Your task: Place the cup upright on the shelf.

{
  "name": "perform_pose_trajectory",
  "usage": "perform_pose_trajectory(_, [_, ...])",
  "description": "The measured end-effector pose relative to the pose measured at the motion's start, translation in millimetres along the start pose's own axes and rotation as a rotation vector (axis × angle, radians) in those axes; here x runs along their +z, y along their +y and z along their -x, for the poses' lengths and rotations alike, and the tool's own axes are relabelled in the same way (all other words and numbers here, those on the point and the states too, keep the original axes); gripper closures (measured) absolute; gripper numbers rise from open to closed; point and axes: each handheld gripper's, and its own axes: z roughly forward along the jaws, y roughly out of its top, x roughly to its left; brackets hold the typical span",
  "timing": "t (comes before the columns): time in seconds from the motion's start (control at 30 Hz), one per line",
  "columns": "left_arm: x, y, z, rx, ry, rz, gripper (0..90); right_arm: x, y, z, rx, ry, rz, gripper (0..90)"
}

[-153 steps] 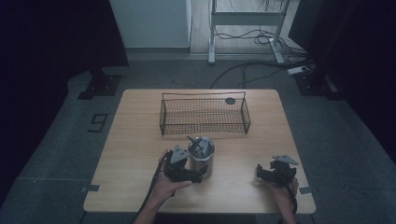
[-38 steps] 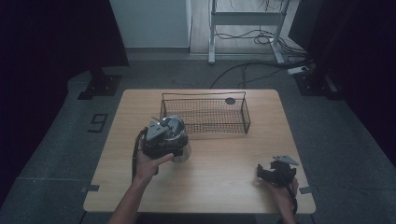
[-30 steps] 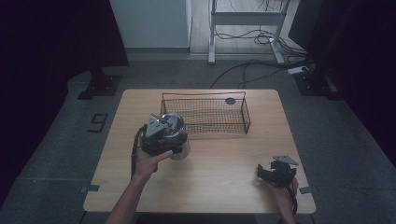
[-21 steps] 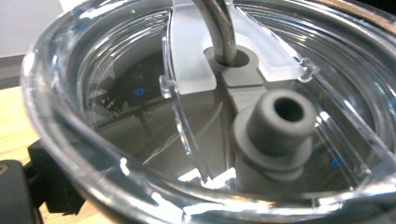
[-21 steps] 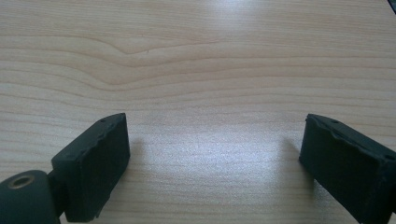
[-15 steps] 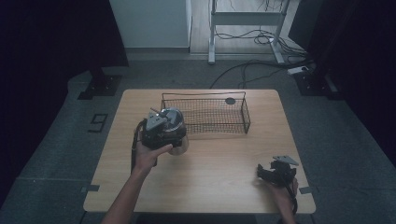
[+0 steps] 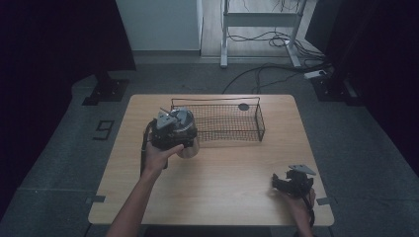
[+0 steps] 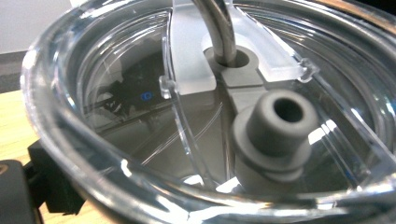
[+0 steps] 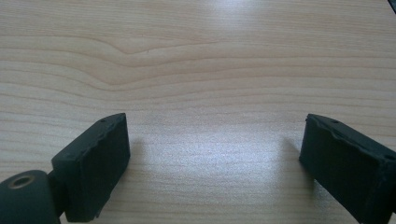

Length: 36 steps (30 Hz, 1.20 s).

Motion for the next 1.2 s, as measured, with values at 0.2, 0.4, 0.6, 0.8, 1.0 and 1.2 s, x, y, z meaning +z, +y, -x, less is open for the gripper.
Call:
perform_pose_trajectory(0.2, [5.0, 5.2, -4.3, -0.001, 0.006, 0.003, 3.7, -0.1, 0.0, 0.1, -0.001, -0.001, -0.001, 8.4])
perform_pose_trajectory(0.4, [9.4, 10.4, -7.4, -0.005, 0.009, 0.004, 3.7, 0.2, -0.1, 0.0, -0.001, -0.002, 0.003, 8.4])
perform_pose_trajectory(0.6, [13.7, 16.0, -9.4, 0.000, 0.015, 0.003, 3.7, 0.3, -0.2, 0.0, -0.001, -0.002, 0.005, 8.4])
perform_pose_trajectory(0.8, [20.6, 23.1, -10.0, 0.000, 0.014, -0.004, 3.7, 0.3, -0.2, 0.0, -0.001, -0.001, 0.005, 8.4])
perform_pose_trajectory(1.0, [24.2, 27.3, -11.6, -0.008, 0.015, -0.003, 3.7, 0.3, -0.2, 0.3, -0.002, 0.002, 0.005, 8.4])
perform_pose_trajectory(1.2, [26.2, 31.8, -11.5, -0.004, 0.018, -0.005, 3.7, 0.3, -0.2, 0.2, -0.002, 0.001, 0.005, 8.4])
